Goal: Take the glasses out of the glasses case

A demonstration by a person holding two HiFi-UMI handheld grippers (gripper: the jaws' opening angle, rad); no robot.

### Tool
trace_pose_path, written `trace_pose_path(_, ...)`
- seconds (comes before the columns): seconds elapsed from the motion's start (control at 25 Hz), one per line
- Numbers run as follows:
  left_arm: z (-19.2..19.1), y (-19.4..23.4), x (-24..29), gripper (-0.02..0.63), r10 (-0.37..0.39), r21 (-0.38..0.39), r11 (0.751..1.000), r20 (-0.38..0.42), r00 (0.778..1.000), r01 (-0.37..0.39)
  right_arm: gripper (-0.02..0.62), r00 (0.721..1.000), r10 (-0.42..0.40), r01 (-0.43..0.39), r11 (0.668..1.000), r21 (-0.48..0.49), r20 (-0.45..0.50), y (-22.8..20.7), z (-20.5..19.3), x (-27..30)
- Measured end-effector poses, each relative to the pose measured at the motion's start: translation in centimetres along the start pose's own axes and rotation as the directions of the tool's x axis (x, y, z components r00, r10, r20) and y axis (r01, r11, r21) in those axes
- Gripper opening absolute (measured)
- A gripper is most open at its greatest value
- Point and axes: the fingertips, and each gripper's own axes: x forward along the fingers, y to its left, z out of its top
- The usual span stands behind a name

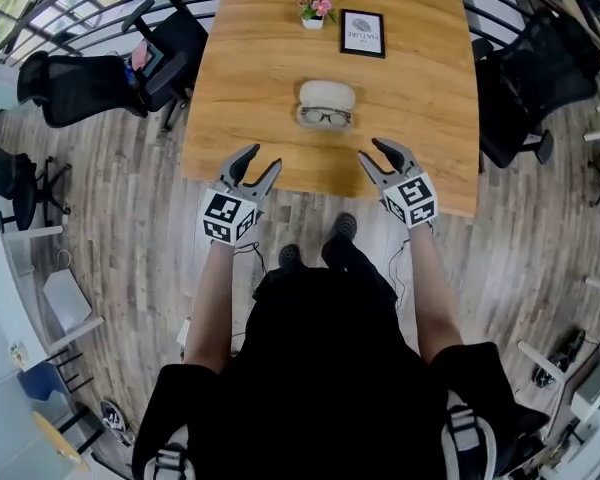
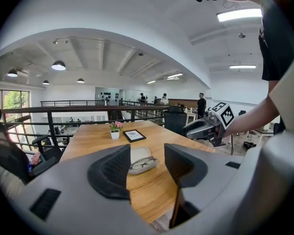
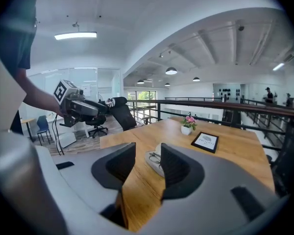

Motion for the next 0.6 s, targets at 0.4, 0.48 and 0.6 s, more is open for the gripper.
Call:
trace_pose_path(0.4,0.4,-0.3,1.9,0.218,0.133,-0.035,0.991,0.004,0.991,-0.133,0.155,0.991,0.134,-0.135,0.99,-0.042,-0.013,-3.1,-0.2,2.1)
trace_pose_path(0.48,0.4,-0.3,2.2,0.218,0.151,-0.041,0.988,0.005,0.989,-0.15,0.153,0.988,0.151,-0.152,0.987,-0.05,-0.016,-3.6,-0.2,2.6)
trace_pose_path(0.6,0.2,-0.1,2.5,0.219,0.173,-0.052,0.984,0.002,0.985,-0.173,0.152,0.984,0.174,-0.175,0.983,-0.047,-0.023,-4.3,-0.4,3.5)
